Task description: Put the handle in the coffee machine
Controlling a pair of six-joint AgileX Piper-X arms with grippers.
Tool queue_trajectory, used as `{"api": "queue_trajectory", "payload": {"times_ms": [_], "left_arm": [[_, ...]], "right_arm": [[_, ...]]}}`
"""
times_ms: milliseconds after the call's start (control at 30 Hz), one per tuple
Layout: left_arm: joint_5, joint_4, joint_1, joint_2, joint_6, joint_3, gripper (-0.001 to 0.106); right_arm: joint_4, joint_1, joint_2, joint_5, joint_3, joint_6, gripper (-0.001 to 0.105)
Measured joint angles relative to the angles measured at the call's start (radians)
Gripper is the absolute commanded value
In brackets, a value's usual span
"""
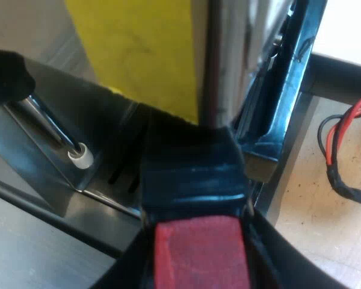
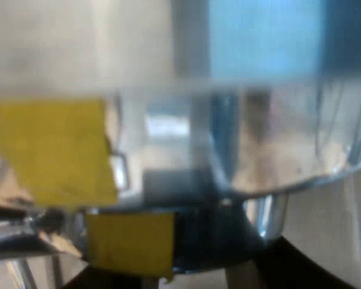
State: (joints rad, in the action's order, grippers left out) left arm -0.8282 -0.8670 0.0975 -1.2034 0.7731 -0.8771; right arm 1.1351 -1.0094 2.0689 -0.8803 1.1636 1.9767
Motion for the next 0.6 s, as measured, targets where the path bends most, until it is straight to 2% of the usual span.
{"api": "queue_trajectory", "payload": {"times_ms": [133,200,300,367,433,600], "left_arm": [[0.024,0.000,0.000,0.000,-0.036,0.000,0.000],[0.027,0.000,0.000,0.000,-0.041,-0.003,0.005],[0.029,-0.003,0.000,0.000,-0.047,-0.005,0.026],[0.011,-0.022,0.000,0.000,-0.081,-0.005,0.043],[-0.009,-0.042,0.000,0.009,-0.102,-0.005,0.052],[-0.019,-0.079,0.000,0.011,-0.120,-0.005,0.054]], "right_arm": [[0.013,0.000,0.000,0.000,-0.004,0.002,0.028],[0.013,0.000,0.000,0.001,-0.004,0.002,0.028],[0.013,0.000,0.000,0.001,-0.004,0.004,0.028],[0.013,0.000,-0.002,0.001,-0.006,0.004,0.028],[0.011,0.000,-0.003,0.001,-0.006,0.004,0.028],[0.005,0.000,-0.006,-0.001,-0.006,0.020,0.028]]}}
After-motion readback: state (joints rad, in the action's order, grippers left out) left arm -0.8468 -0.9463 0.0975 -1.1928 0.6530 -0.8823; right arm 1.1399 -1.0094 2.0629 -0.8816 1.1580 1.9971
